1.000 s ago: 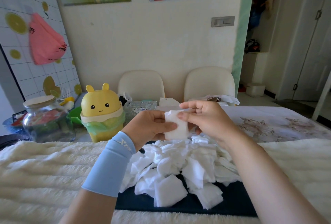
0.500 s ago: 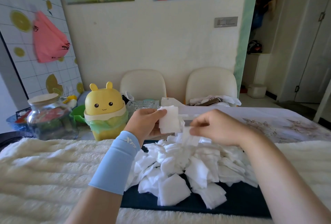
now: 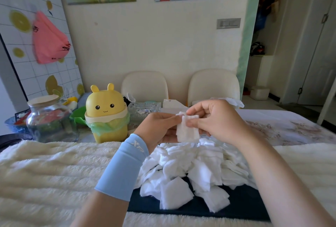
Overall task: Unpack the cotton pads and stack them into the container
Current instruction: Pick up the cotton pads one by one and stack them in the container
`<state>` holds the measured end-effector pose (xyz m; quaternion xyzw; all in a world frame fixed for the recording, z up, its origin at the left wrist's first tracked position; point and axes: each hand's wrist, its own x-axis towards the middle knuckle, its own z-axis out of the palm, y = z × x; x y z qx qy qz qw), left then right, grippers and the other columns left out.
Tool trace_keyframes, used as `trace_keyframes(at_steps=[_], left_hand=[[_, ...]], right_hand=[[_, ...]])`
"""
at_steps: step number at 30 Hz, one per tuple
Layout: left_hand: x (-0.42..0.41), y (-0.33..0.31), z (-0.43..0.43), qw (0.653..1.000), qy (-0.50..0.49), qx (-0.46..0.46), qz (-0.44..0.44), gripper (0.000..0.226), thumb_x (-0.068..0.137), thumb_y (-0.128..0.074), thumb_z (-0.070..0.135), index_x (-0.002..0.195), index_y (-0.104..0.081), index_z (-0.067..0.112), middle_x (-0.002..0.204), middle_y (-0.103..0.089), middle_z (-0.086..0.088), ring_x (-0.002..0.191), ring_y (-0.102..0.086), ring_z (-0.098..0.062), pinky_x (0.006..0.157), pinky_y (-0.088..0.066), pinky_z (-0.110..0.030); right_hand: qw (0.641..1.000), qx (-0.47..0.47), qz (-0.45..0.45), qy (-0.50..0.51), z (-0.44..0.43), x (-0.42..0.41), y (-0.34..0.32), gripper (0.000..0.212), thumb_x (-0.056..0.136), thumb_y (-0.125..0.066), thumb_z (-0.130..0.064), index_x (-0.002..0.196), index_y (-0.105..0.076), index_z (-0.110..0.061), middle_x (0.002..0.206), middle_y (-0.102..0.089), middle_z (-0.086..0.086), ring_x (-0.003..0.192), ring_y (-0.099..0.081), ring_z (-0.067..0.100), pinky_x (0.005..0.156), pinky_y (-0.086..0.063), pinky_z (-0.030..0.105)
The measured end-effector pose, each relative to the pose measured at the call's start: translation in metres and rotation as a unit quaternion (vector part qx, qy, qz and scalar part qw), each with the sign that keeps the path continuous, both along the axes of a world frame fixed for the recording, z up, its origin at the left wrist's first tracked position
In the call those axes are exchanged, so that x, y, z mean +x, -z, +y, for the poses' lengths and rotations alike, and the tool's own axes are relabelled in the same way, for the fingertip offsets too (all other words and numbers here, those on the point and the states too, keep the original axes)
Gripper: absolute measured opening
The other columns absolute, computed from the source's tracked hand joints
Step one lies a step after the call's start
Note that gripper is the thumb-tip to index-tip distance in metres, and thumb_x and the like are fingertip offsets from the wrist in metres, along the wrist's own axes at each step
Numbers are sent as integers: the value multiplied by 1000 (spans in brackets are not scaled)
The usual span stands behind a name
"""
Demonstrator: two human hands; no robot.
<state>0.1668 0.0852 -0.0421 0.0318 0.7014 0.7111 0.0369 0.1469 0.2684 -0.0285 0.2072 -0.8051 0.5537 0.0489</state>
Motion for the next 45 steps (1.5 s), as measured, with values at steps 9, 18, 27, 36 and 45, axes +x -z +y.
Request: trace_keyframes(at_steps=[9,18,27,36,45], left_hand=[[-3,2,-1,1000,10,15,2,28,99,-57,21,107,-73,0,101,-74,-21,83,-73,-27,66,-59,-29],[-4,3,0,998,22,59,-21,32,103,-49,21,109,-69,-4,106,-71,-27,88,-70,-32,77,-62,-38],[-4,3,0,995,40,82,-44,34,104,-46,20,113,-66,-6,109,-71,-26,90,-70,-32,79,-62,-38],[-9,7,-3,997,-35,63,-23,32,102,-51,20,109,-66,-8,98,-74,-25,76,-73,-29,60,-60,-31],[-4,3,2,999,25,-28,4,35,103,-49,23,109,-69,-5,109,-69,-30,90,-67,-36,84,-60,-45]], right_hand=[[997,-63,-46,14,-2,-2,2,8,83,-81,-13,89,-76,-13,65,-66,3,50,-56,11,42,-41,22],[991,50,92,83,-8,-7,10,25,81,-83,-24,99,-74,-38,93,-66,-13,64,-53,-5,66,-39,11],[983,21,167,73,-5,-5,9,17,75,-87,-14,73,-79,-29,95,-72,-18,85,-64,-2,73,-43,12],[984,-160,75,2,13,1,-11,13,83,-79,-6,82,-74,-19,75,-72,7,62,-57,19,58,-49,30],[996,40,85,-4,9,-6,0,29,76,-87,-13,90,-74,-34,83,-72,-9,69,-62,6,76,-58,28]])
